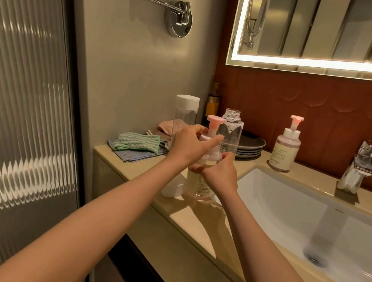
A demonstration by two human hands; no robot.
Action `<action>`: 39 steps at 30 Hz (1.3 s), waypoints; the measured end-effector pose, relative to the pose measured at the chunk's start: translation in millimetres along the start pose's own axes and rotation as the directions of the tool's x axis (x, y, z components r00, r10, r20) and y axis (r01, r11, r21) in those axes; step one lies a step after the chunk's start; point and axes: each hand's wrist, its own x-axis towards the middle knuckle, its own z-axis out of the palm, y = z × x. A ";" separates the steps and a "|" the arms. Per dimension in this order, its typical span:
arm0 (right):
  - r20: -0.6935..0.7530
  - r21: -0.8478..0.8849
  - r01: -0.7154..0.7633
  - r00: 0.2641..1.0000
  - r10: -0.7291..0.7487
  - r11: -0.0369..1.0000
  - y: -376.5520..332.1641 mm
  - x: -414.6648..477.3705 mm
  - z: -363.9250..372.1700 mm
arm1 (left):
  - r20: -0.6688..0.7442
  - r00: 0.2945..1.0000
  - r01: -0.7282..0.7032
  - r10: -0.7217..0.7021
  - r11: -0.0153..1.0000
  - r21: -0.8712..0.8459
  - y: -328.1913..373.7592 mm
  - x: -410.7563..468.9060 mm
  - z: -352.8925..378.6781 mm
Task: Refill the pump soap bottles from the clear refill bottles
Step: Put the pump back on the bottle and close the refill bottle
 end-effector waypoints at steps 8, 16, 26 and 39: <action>0.004 -0.015 -0.011 1.000 0.011 1.000 1.1 1.6 1.0 | 0.101 0.978 0.193 -0.181 0.973 -0.127 7.6 9.8 -7.2; 0.000 -0.002 -0.041 0.999 0.041 0.999 -0.4 2.0 1.6 | 0.153 0.959 0.255 -0.237 0.960 -0.115 18.6 14.5 -7.1; 0.026 -0.015 -0.053 0.998 0.053 0.998 -2.2 1.6 1.1 | 0.273 0.945 0.228 -0.179 0.961 -0.159 11.8 19.0 -2.7; 0.013 -0.027 -0.054 0.998 0.055 0.998 -3.7 -0.5 0.4 | 0.116 0.973 0.219 -0.197 0.949 -0.226 14.6 17.9 -5.2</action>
